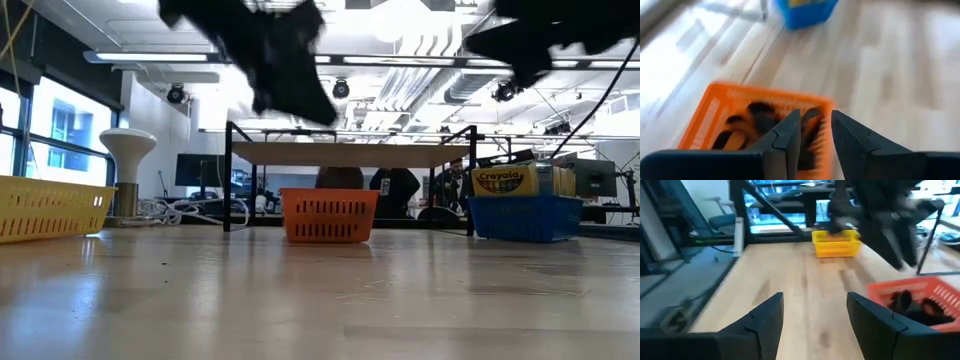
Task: Pick & Place Office Desk Supplies
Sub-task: Put the orange bin on the shelf
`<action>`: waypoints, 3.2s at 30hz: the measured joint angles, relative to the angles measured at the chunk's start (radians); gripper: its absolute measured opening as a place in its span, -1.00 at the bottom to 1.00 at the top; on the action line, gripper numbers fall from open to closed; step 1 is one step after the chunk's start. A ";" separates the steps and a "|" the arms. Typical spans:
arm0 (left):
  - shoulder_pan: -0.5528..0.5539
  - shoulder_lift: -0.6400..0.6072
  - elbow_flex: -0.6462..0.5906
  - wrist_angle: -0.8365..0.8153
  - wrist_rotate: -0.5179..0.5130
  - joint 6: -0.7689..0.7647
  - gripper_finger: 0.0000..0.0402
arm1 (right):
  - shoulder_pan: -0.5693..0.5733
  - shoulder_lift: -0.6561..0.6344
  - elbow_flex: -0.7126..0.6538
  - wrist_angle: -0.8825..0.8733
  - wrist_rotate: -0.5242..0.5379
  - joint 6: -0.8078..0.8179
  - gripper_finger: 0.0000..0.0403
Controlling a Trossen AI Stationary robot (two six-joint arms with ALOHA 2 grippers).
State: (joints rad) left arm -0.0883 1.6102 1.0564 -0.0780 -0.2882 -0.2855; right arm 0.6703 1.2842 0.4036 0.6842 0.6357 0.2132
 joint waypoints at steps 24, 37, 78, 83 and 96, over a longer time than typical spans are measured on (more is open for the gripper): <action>-0.407 -0.188 0.000 -0.208 -0.112 -0.212 -0.48 | -0.412 0.503 0.620 -0.682 -0.166 -0.241 0.02; -0.517 -0.188 0.000 -0.214 -0.163 -0.212 -0.48 | -0.485 0.625 0.792 -0.923 -0.258 -0.241 0.02; -0.565 -0.188 0.000 -0.237 -0.162 -0.217 -0.48 | -0.417 0.598 0.871 -1.133 -0.156 -0.340 -0.98; -0.565 -0.188 0.000 -0.237 -0.162 -0.220 -0.48 | -0.373 0.598 1.005 -1.341 -0.104 -0.261 -0.98; -0.586 -0.188 0.000 -0.243 -0.160 -0.224 -0.48 | -0.381 0.598 1.349 -1.921 0.006 -0.065 -0.98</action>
State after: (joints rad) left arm -0.6742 1.4220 1.0569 -0.3214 -0.4486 -0.5095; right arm 0.2892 1.8820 1.7531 -1.2371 0.6414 0.1486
